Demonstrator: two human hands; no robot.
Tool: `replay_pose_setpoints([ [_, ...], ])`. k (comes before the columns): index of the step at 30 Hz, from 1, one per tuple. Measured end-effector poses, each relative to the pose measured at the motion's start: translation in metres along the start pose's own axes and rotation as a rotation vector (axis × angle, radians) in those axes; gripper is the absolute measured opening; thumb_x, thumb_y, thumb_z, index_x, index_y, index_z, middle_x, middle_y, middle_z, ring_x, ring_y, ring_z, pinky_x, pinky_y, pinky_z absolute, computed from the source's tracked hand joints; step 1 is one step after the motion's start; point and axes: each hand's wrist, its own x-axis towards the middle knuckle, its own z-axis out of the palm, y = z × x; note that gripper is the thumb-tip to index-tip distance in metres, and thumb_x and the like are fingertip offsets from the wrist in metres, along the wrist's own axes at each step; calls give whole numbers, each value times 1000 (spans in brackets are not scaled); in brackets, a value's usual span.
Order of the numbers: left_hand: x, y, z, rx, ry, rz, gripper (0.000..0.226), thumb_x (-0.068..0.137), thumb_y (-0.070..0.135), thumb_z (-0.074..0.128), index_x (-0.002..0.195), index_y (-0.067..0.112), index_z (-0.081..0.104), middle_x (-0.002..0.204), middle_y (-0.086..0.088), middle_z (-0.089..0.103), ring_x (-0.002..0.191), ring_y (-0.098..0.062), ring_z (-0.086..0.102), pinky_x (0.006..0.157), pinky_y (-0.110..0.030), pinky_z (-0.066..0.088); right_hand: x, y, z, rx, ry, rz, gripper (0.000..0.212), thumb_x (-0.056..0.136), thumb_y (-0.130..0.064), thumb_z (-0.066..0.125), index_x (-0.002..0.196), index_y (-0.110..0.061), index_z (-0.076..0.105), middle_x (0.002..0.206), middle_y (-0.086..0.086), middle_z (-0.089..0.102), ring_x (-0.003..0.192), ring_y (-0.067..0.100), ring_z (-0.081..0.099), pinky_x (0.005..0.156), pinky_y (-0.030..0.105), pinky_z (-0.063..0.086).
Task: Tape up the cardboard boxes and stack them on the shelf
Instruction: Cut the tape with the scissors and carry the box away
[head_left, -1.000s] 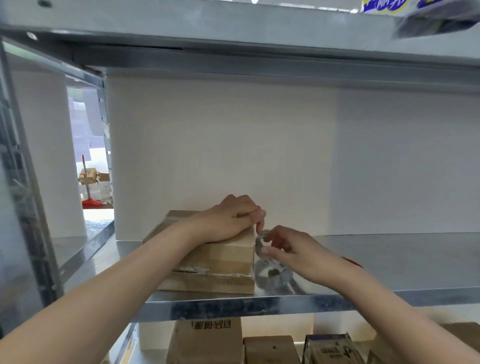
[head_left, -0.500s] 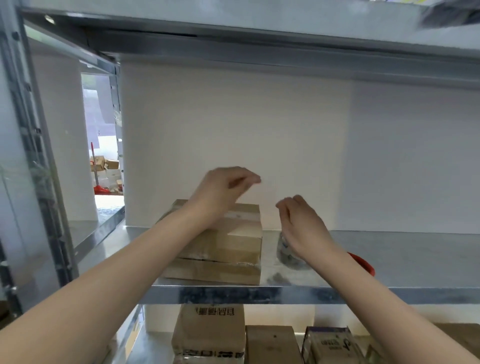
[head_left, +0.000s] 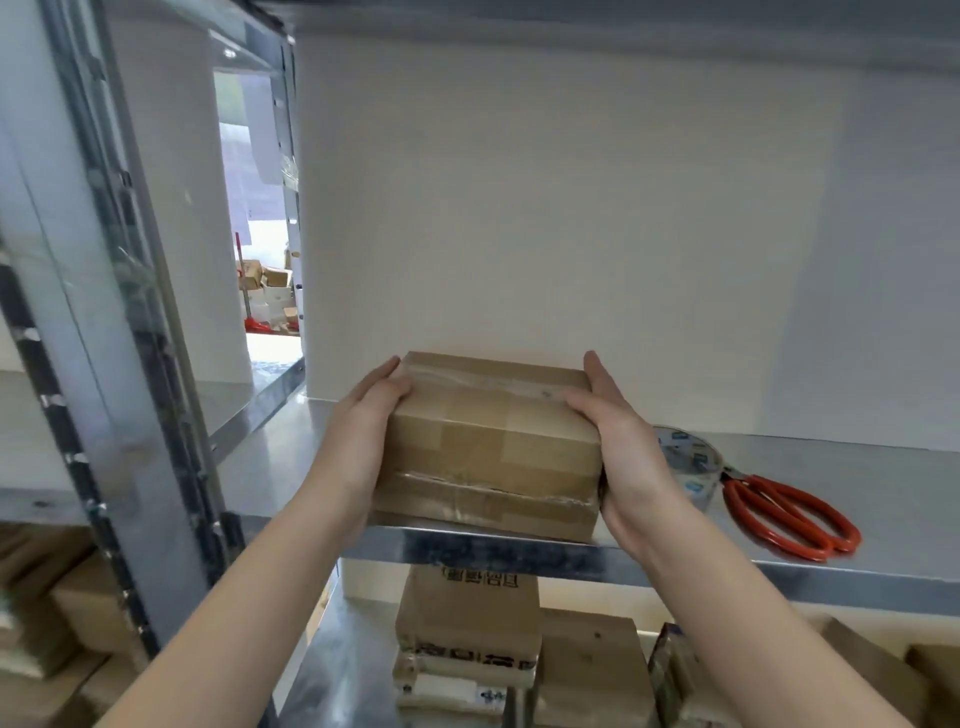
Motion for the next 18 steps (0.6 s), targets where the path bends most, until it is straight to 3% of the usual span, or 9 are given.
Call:
replay_pose_setpoints([
  [4, -2, 0, 4, -43, 52, -20, 37, 95, 35, 56, 130, 27, 64, 117, 3, 70, 107, -15, 64, 87, -32, 48, -5, 1, 6, 57, 57, 48, 60, 100, -29, 52, 155, -39, 28, 141, -14, 46, 123, 14, 57, 87, 33, 55],
  [5, -4, 2, 5, -41, 64, -26, 37, 95, 34, 56, 130, 26, 64, 117, 2, 70, 107, -16, 63, 87, -32, 48, -6, 1, 7, 55, 68, 56, 60, 101, -29, 52, 155, -38, 29, 138, -14, 47, 122, 14, 57, 86, 32, 55],
  [9, -15, 11, 6, -24, 51, -23, 35, 96, 34, 54, 129, 28, 64, 111, 6, 68, 106, -16, 62, 87, -32, 48, -14, -6, 11, 31, 79, 63, 58, 102, -32, 48, 156, -36, 28, 150, -10, 44, 130, 17, 51, 103, 40, 49],
  [12, -39, 14, -1, 15, 40, 16, 23, 96, 35, 50, 106, 33, 70, 100, 8, 68, 100, -16, 60, 85, -31, 45, -32, -10, 12, 26, 37, 86, 56, 103, -34, 47, 155, -37, 28, 147, -11, 45, 126, 17, 53, 88, 35, 55],
  [13, -52, 14, -5, 29, 36, 32, 27, 92, 40, 51, 110, 34, 70, 107, 8, 68, 107, -16, 59, 92, -31, 46, -40, -10, 11, 24, 16, 76, 58, 102, -35, 48, 155, -38, 28, 149, -11, 43, 129, 18, 52, 92, 39, 54],
  [15, -79, 10, -15, 43, 55, 59, 55, 77, 53, 52, 131, 43, 61, 135, 9, 61, 129, -17, 51, 113, -44, 37, -61, -9, 9, 9, -25, 32, 61, 100, -36, 50, 156, -39, 26, 156, -9, 38, 135, 20, 47, 107, 47, 46],
  [18, -128, 2, -26, -7, 72, 101, 66, 70, 61, 56, 136, 50, 54, 143, 14, 56, 133, -16, 50, 117, -51, 33, -101, -9, 3, 24, -101, -24, 57, 104, -31, 47, 156, -40, 25, 147, -11, 46, 124, 12, 56, 107, 43, 46],
])
